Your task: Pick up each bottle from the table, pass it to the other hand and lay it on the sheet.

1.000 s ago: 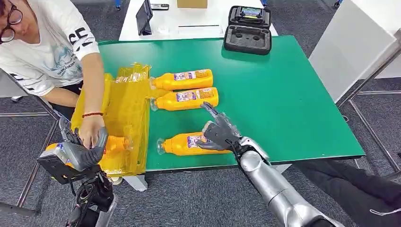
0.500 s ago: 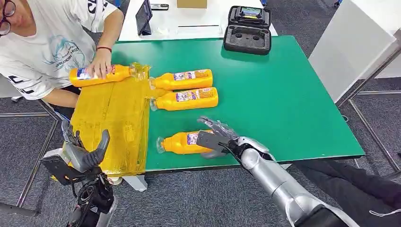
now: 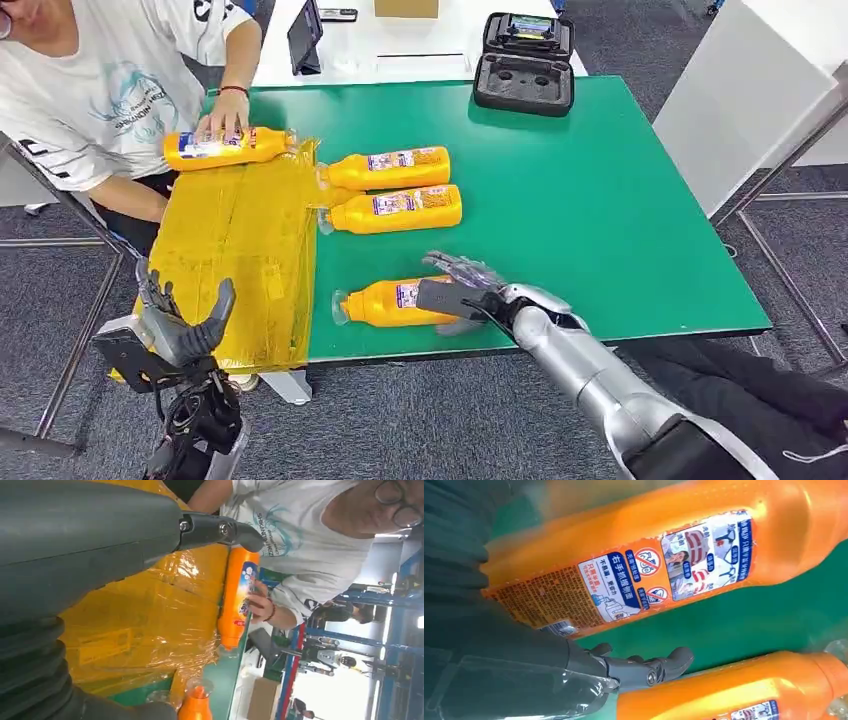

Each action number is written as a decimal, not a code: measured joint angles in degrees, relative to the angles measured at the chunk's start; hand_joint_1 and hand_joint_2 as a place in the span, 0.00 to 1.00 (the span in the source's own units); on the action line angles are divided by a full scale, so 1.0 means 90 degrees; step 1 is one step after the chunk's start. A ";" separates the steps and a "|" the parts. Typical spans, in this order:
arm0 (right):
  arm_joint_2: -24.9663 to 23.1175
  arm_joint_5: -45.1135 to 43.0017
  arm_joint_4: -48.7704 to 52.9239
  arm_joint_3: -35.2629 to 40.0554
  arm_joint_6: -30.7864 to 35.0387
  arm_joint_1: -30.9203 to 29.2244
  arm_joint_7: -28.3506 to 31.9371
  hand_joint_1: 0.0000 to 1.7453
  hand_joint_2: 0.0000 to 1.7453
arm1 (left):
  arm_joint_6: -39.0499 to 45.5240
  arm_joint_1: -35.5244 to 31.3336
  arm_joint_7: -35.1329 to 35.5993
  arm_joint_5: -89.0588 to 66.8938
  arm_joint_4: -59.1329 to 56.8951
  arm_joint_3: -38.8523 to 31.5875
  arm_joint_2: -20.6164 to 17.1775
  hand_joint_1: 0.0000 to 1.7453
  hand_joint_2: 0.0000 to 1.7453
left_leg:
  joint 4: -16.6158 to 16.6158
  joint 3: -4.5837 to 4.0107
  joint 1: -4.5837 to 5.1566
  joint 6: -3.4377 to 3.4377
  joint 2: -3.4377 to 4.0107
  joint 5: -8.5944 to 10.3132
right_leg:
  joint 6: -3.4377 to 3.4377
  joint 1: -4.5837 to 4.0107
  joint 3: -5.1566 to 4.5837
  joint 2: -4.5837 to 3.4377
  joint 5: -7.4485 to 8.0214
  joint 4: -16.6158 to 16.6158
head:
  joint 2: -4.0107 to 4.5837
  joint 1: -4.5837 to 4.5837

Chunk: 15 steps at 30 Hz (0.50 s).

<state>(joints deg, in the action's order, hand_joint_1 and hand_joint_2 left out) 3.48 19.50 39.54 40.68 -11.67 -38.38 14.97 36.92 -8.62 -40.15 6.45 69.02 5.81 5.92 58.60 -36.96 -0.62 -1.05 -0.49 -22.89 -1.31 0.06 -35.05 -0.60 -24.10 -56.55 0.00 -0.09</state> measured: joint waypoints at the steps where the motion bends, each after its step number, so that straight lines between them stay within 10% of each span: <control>1: 0.0000 0.0000 -0.0017 0.0015 0.0019 -0.0008 0.0000 0.00 1.00 | 0.0000 0.0000 0.0000 0.0005 -0.0002 0.0000 0.0000 0.00 1.00 | 0.0000 0.0000 0.0000 0.0000 0.0000 0.0000 | 0.0000 0.0000 0.0001 0.0000 0.0000 0.0000 | 0.0000 0.0000; 15: 0.0002 0.0347 -0.0282 0.0194 0.0114 -0.0168 -0.0165 0.00 1.00 | -0.0022 0.0069 0.0000 0.0107 -0.0022 0.0000 0.0000 0.00 1.00 | 0.0000 0.0004 0.0000 0.0000 -0.0001 0.0000 | 0.0000 0.0000 0.0005 0.0000 0.0000 0.0000 | 0.0000 0.0000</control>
<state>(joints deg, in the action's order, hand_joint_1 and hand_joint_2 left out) 3.50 22.62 37.00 42.42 -10.65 -39.90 13.49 36.72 -8.00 -40.15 7.41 68.83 5.81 5.92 58.60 -36.92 -0.62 -1.05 -0.50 -22.88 -1.31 0.06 -35.01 -0.59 -24.10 -56.55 0.00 -0.09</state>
